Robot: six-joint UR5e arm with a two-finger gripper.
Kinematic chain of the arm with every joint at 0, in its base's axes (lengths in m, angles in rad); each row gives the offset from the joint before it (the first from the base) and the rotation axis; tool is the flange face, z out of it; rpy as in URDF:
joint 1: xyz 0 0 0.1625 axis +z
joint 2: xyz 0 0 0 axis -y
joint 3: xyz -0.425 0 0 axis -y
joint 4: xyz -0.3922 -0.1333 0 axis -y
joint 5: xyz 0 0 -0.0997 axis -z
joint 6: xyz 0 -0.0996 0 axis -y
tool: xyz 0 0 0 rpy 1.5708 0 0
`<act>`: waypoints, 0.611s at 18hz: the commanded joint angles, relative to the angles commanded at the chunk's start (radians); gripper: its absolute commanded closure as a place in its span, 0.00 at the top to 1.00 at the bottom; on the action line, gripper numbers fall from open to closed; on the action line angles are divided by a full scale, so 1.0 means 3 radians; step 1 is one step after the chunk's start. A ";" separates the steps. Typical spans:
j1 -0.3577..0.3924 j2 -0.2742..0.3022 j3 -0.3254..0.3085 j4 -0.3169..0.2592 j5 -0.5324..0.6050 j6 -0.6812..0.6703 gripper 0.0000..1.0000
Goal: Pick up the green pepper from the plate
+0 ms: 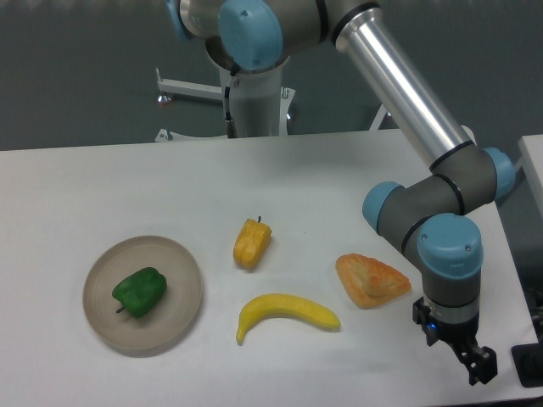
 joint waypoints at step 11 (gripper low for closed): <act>-0.0102 0.0107 -0.0071 -0.0107 0.0010 -0.0026 1.00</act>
